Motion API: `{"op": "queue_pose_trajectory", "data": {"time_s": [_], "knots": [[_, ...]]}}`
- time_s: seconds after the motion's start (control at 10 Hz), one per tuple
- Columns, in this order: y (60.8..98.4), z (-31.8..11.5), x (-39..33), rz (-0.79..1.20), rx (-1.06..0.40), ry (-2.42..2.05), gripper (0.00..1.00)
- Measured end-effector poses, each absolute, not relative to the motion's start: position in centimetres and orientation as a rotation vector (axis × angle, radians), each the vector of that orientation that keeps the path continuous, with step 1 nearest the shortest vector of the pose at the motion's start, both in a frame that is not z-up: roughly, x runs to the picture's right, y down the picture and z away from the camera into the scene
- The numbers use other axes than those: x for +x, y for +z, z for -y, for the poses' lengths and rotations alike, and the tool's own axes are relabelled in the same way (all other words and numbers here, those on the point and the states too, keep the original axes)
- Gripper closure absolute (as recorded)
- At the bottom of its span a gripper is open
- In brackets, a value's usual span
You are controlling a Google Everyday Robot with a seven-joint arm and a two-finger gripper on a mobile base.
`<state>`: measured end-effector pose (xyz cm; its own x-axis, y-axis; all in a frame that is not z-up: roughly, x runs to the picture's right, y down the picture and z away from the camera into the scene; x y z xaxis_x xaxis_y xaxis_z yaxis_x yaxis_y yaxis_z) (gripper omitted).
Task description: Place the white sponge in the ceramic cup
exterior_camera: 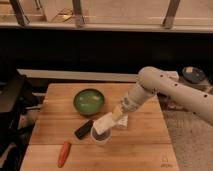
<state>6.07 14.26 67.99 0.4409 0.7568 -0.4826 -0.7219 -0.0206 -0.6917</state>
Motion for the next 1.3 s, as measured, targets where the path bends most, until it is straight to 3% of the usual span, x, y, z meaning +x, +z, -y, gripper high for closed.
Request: {"op": "queue_pose_trajectory", "data": {"time_s": [0.2, 0.3, 1.3], "knots": [[68.8, -15.0, 6.5, 0.032, -1.092, 1.192, 0.22], [69.1, -15.2, 6.5, 0.03, -1.097, 1.193, 0.2], [69.8, -15.3, 6.7, 0.029, -1.103, 1.198, 0.2]]}}
